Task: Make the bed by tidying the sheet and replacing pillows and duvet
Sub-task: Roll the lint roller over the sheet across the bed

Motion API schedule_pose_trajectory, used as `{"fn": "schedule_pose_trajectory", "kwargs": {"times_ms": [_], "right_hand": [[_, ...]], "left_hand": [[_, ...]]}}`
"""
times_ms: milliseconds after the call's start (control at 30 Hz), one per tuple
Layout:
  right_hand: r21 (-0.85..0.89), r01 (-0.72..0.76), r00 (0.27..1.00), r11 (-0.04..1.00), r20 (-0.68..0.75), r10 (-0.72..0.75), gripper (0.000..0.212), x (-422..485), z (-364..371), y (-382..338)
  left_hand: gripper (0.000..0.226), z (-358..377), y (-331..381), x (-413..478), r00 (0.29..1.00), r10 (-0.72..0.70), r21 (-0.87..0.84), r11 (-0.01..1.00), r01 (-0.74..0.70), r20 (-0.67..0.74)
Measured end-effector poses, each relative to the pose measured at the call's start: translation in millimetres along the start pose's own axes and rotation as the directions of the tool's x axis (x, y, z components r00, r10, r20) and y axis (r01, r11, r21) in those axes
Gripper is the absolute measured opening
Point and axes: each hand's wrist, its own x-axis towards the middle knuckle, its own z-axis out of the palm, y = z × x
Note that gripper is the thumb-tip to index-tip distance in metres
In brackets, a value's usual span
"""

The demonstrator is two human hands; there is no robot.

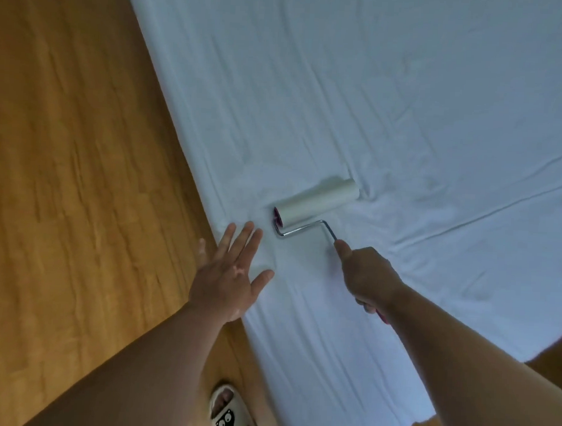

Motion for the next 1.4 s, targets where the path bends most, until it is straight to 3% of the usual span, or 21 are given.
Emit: {"fn": "schedule_pose_trajectory", "kwargs": {"times_ms": [100,233,367,500,600,633,667,700,733,800,833,900,933,967,1000,1033,1067,1167,1267,1400], "right_hand": [[-0.162,0.075,0.997,0.984,0.038,-0.07,0.058,-37.4,16.4,42.8],[-0.114,-0.134,0.989,0.984,0.051,0.14,0.06,-80.0,34.4,83.5],[-0.161,-0.079,0.992,0.984,0.083,0.094,0.061,-58.9,18.5,42.1],[-0.121,0.002,0.997,0.993,0.082,0.008,0.064,30.7,-18.1,-60.5],[-0.069,0.127,0.992,0.989,0.012,-0.127,0.042,76.4,-37.9,-124.6],[-0.033,0.15,0.989,0.988,0.025,-0.149,0.05,81.1,-39.7,-129.9],[0.029,0.154,0.988,0.988,0.027,-0.154,0.058,81.6,-41.8,-123.4],[-0.026,0.157,0.987,0.987,0.026,-0.156,0.062,74.8,-35.0,-107.5],[-0.049,0.101,0.989,0.994,0.113,-0.095,0.062,58.8,-31.5,-94.5],[-0.028,-0.082,0.972,0.996,0.218,0.086,0.049,32.7,-7.3,-56.3],[-0.043,-0.078,0.978,0.996,0.189,0.085,0.037,20.3,1.0,-44.1],[0.109,-0.086,0.984,0.99,0.165,0.067,0.061,27.4,-2.4,-42.8],[0.087,-0.081,0.989,0.993,0.134,0.069,0.064,32.5,-4.8,-45.6],[0.017,-0.026,0.986,1.0,0.167,0.023,0.052,37.7,-5.1,-58.2],[-0.016,-0.077,0.956,0.997,0.284,0.078,0.046,55.3,-11.3,-72.3],[-0.077,0.024,0.971,0.997,0.239,-0.005,0.054,73.7,-16.3,-87.2],[-0.084,0.031,0.965,0.996,0.261,-0.008,0.059,91.5,-29.7,-112.8],[-0.086,0.252,0.967,0.964,0.059,-0.248,0.056,135.3,-70.8,-202.7],[-0.019,0.117,0.987,0.993,0.111,-0.115,0.022,173.7,-105.5,-270.9],[0.187,0.001,0.992,0.982,0.126,-0.025,0.029,214.3,-130.6,-336.8]], "left_hand": [[0.076,-13.4,-3.4,-0.7,0.998,0.04,-0.022,0.999,-0.039,0.056],[0.075,-30.6,-7.9,1.9,0.994,0.095,0.006,0.995,-0.095,0.053],[0.066,-49.0,-28.0,19.3,0.982,0.188,0.05,0.981,-0.189,0.033],[0.055,-76.9,-64.4,70.0,0.997,0.036,-0.001,0.999,-0.036,-0.071],[0.06,-103.0,-92.7,113.9,0.999,-0.016,-0.001,1.0,0.016,-0.028],[0.063,-111.6,-98.8,124.7,0.999,-0.042,-0.009,0.999,0.042,-0.001],[0.066,-120.5,-102.2,134.4,0.997,-0.073,-0.025,0.997,0.073,0.016],[0.069,-128.7,-102.9,143.5,0.995,-0.094,-0.042,0.995,0.095,0.024],[0.072,-136.1,-102.7,152.1,0.994,-0.105,-0.057,0.993,0.107,0.027],[0.076,-147.3,-101.7,165.1,0.991,-0.126,-0.078,0.989,0.13,0.054],[0.076,-151.6,-100.6,169.8,0.988,-0.136,-0.084,0.986,0.142,0.073],[0.075,-157.9,-100.6,175.8,0.985,-0.141,-0.099,0.984,0.15,0.095],[0.073,-160.1,-102.1,177.9,0.987,-0.136,-0.111,0.983,0.146,0.088],[0.07,-161.1,-104.6,180.3,0.99,-0.127,-0.123,0.983,0.135,0.068],[0.067,-161.7,-108.9,183.0,0.992,-0.115,-0.129,0.984,0.12,0.047],[0.064,-161.6,-114.1,186.6,0.995,-0.099,-0.128,0.987,0.102,0.025],[0.063,-162.1,-119.5,191.1,0.997,-0.08,-0.121,0.989,0.08,0.005],[0.061,-171.5,-138.1,212.3,0.997,-0.074,-0.144,0.987,0.069,-0.035],[0.069,-186.4,-162.6,241.2,0.993,-0.109,-0.152,0.983,0.102,-0.038],[0.084,-204.7,-191.2,273.8,0.999,-0.02,-0.132,0.991,0.014,-0.049]]}}
